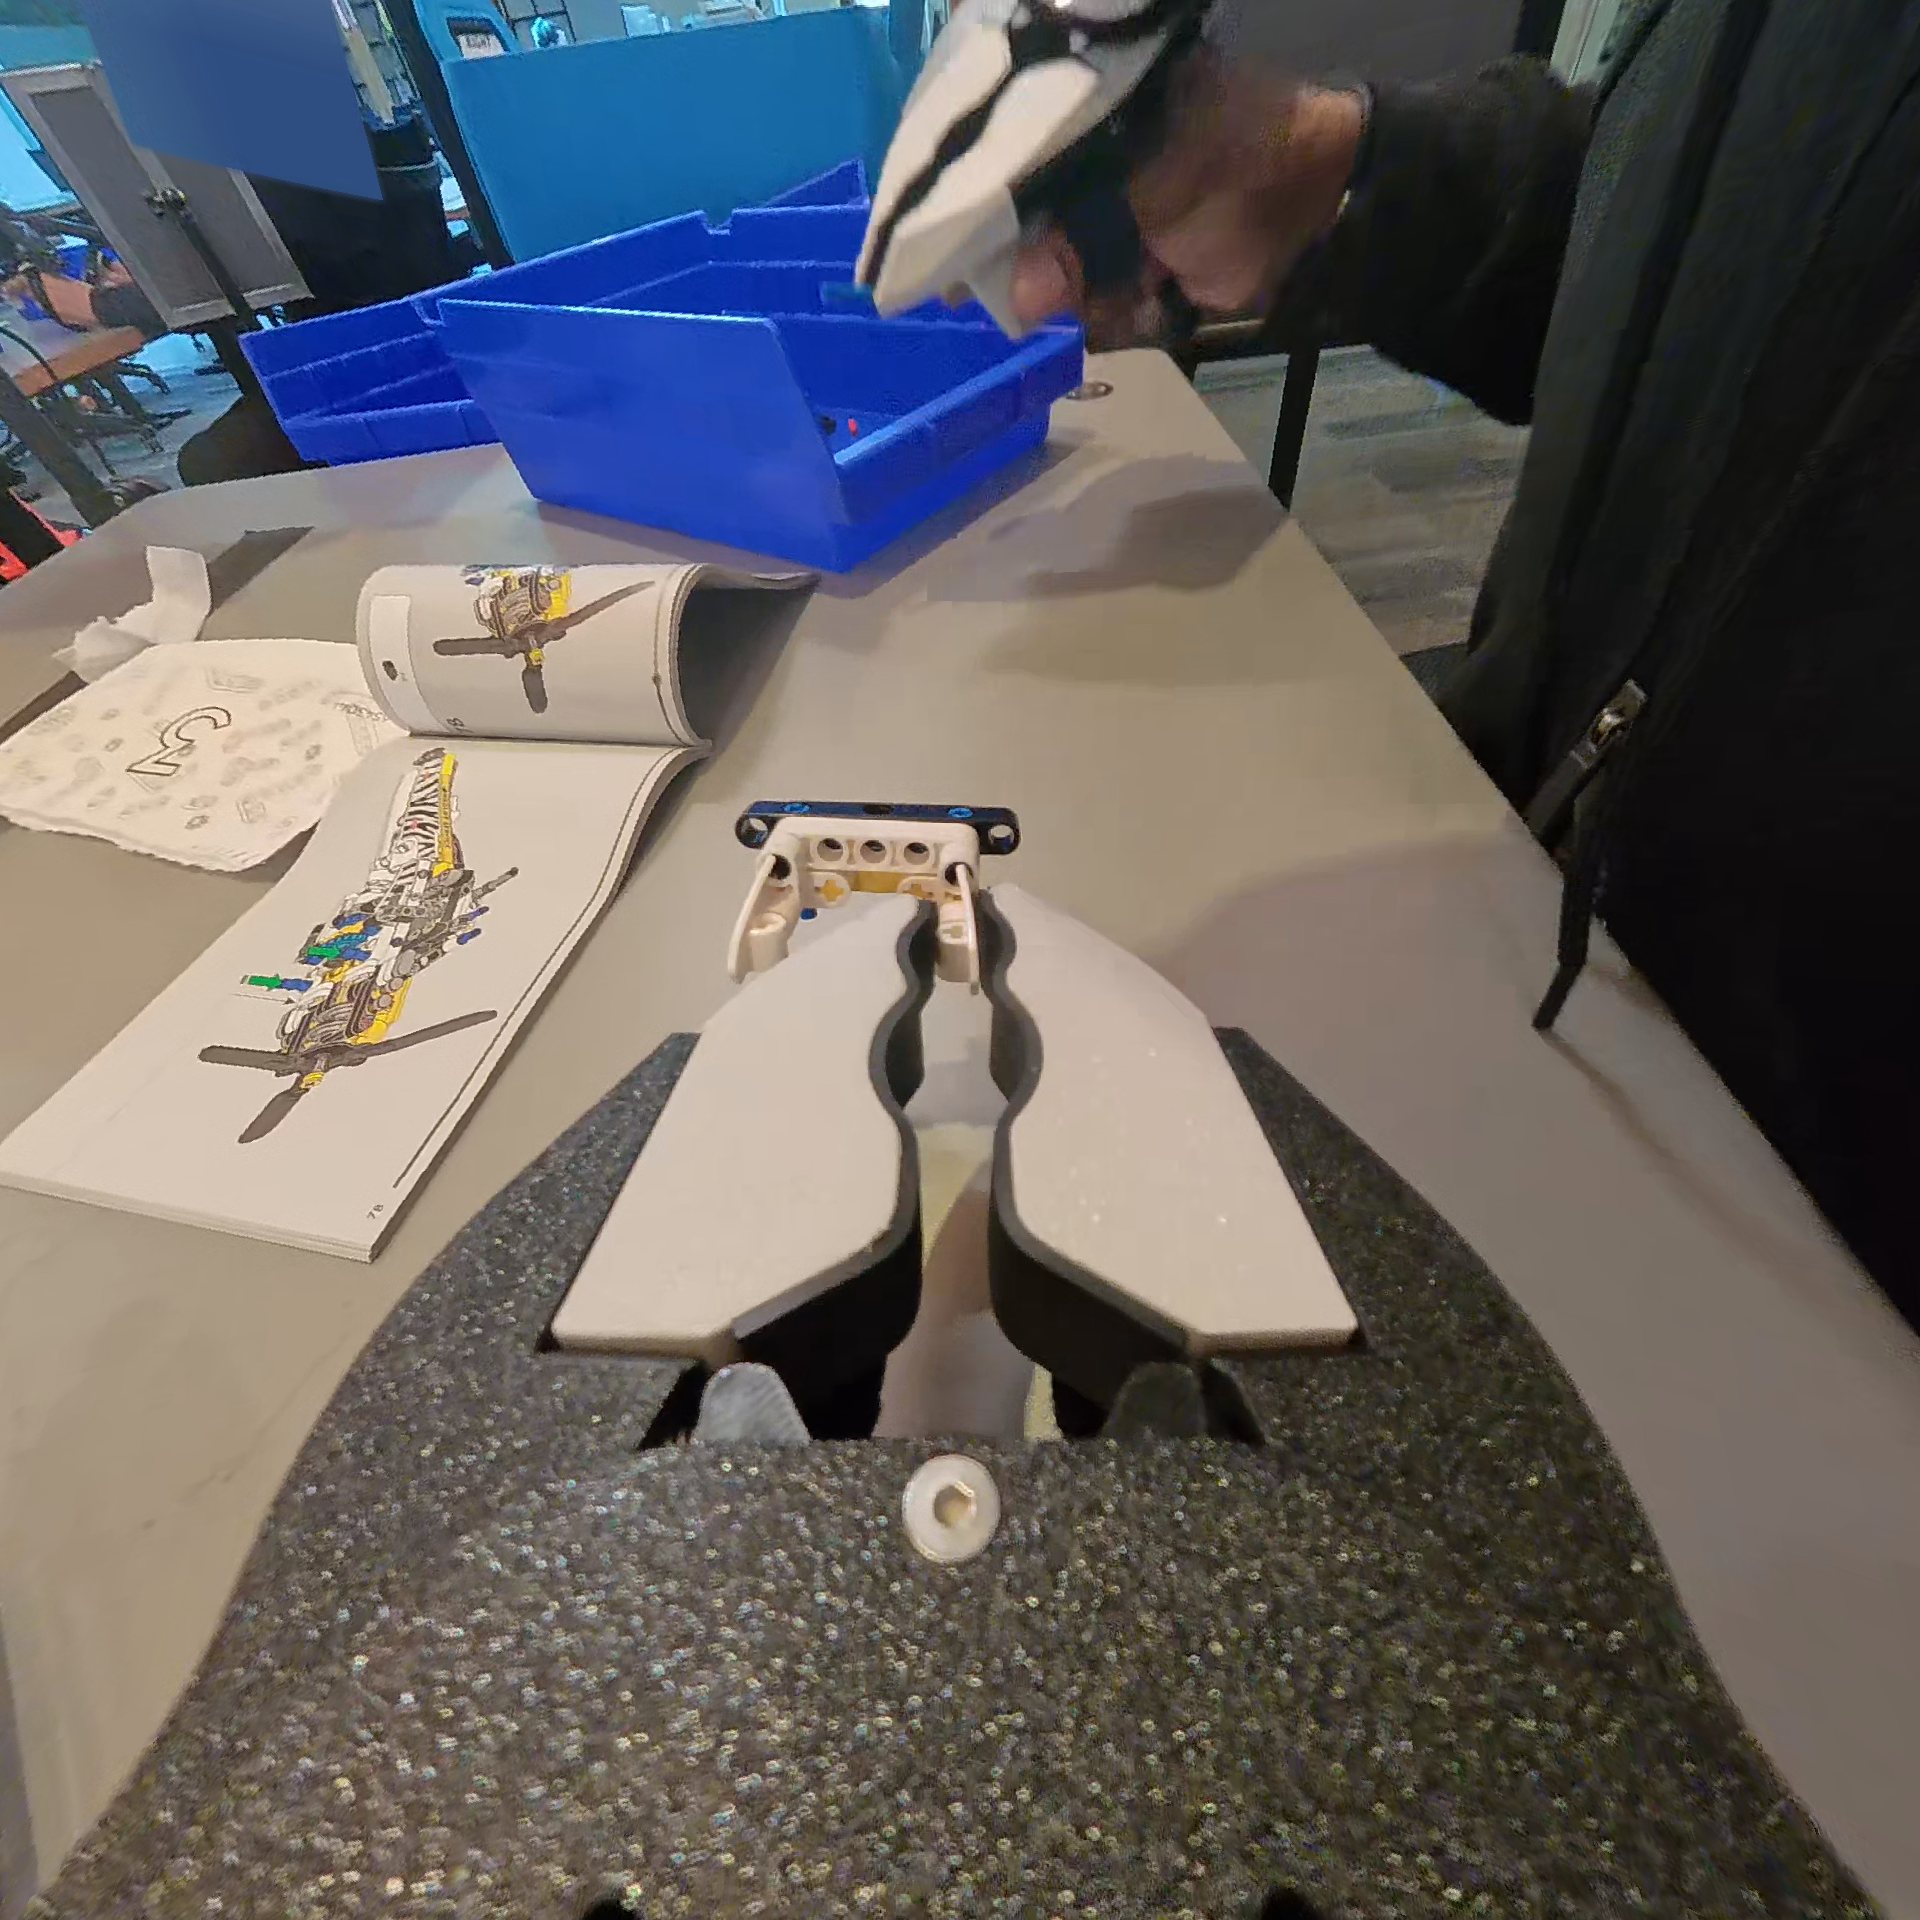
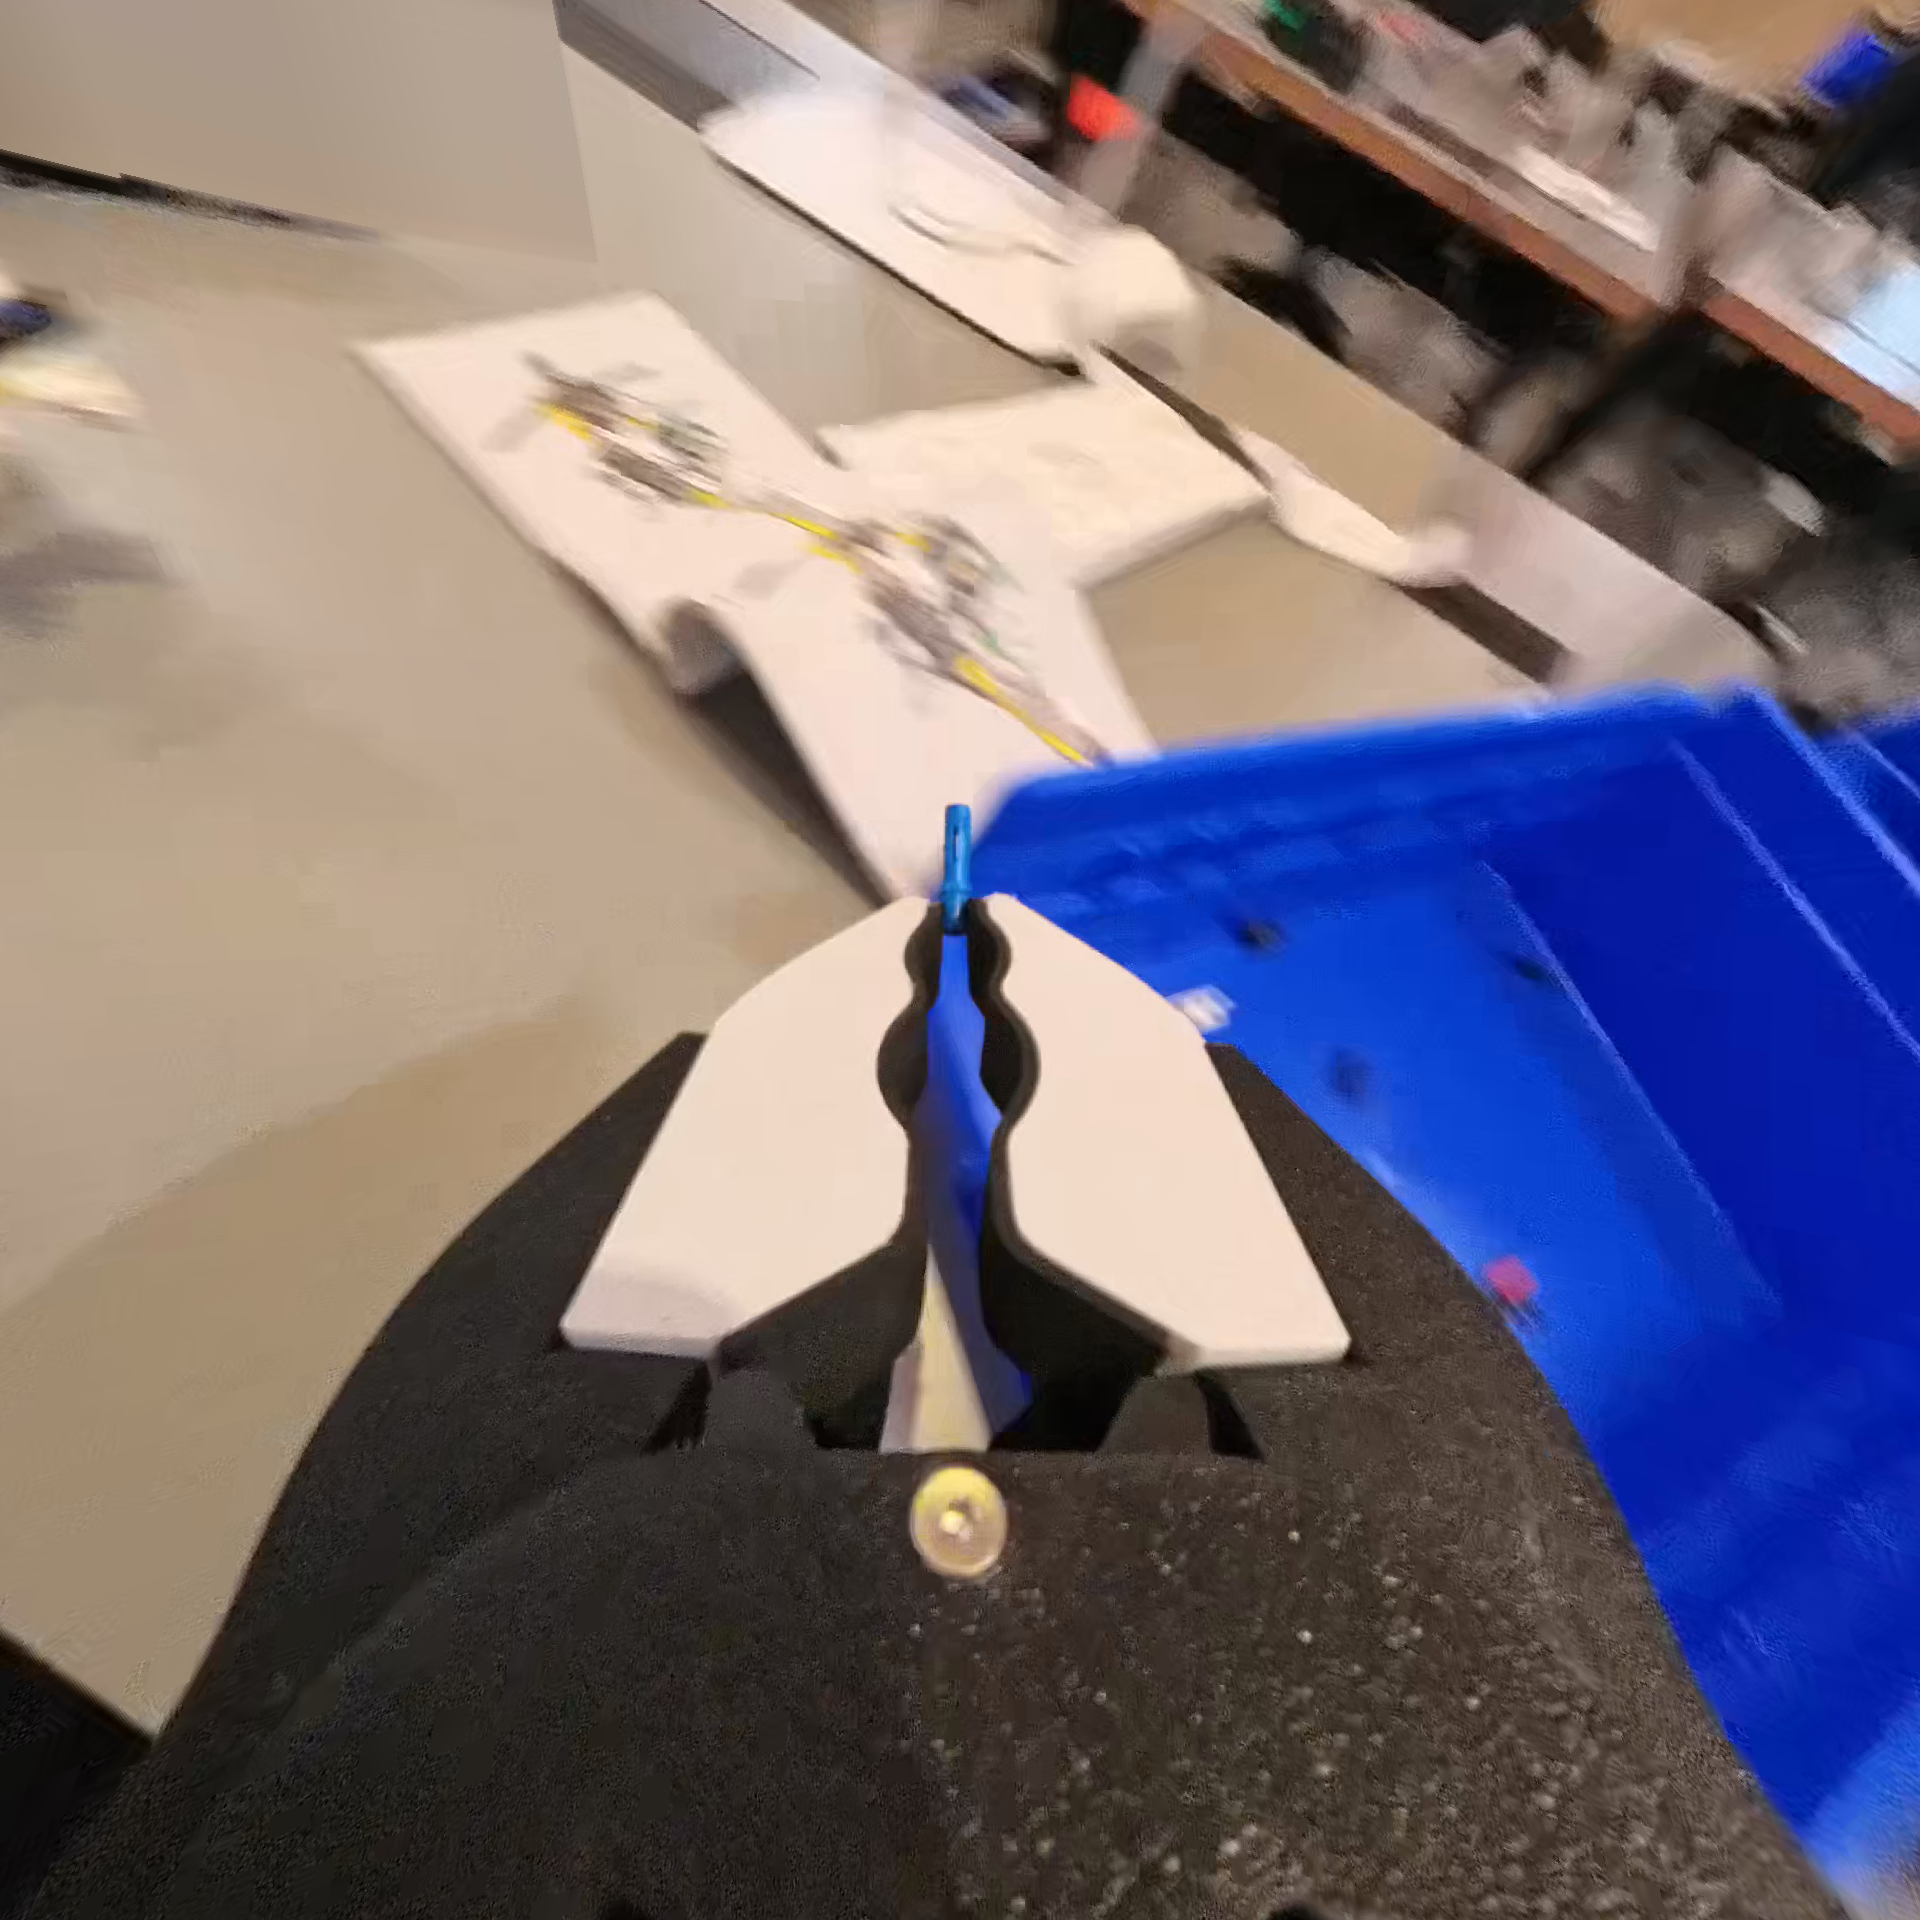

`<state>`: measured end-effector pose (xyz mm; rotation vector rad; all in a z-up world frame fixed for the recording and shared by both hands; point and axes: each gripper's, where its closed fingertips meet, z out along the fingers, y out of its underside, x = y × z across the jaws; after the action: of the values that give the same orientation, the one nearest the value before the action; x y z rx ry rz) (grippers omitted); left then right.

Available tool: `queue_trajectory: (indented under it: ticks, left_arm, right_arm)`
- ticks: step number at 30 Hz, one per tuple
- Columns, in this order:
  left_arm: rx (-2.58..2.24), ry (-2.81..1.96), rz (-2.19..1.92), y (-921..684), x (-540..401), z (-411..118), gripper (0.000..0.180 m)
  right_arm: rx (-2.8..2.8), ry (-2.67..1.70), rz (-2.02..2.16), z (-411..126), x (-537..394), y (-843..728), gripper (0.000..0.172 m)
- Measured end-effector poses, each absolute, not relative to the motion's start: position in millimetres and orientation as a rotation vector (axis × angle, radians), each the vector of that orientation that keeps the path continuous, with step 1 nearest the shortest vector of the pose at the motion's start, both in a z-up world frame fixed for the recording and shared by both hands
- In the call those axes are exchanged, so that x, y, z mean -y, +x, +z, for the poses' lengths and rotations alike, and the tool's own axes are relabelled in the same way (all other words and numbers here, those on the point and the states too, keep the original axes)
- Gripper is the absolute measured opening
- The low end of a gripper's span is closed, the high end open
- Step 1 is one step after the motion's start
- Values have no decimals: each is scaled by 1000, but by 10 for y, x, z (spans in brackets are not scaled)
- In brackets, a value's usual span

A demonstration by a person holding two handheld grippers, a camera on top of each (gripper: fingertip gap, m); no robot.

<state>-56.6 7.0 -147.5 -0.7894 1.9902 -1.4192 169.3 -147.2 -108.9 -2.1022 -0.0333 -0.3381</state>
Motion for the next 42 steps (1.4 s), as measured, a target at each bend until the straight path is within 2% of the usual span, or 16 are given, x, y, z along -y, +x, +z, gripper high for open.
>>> queue_trajectory:
  ticks: [3,7,12,15,19,24,30,37,42]
  left_arm:
    - [-2003,-795,-1395,-554,-65,-1500,9]
    - [-1987,-797,-1399,-551,-76,-1485,9]
    - [-1992,-813,-1380,-531,-82,-1504,9]
    - [-1989,-813,-1382,-531,-82,-1500,9]
    - [-1989,-799,-1386,-537,-66,-1495,9]
    - [-1978,-762,-1410,-572,-10,-1461,9]
    - [-1979,-752,-1419,-582,-4,-1454,9]
    - [-1967,-767,-1471,-576,-7,-1421,9]
    - [-1985,-772,-1468,-571,1,-1440,9]
  right_arm:
    - [-217,-2189,-482,-1136,1844,2250,5]
    - [-327,-2310,-486,-1377,1948,2492,24]
    - [-16,-2255,-489,-1177,1542,1986,22]
    - [255,-2192,-297,-1141,1178,1320,19]
    - [566,-2111,99,-1389,741,336,18]
    - [716,-2068,313,-1681,301,-275,27]
    - [747,-1999,378,-1639,91,-454,26]
    - [771,-1972,293,-1670,-8,-452,16]
    - [836,-1913,257,-1651,18,-432,15]
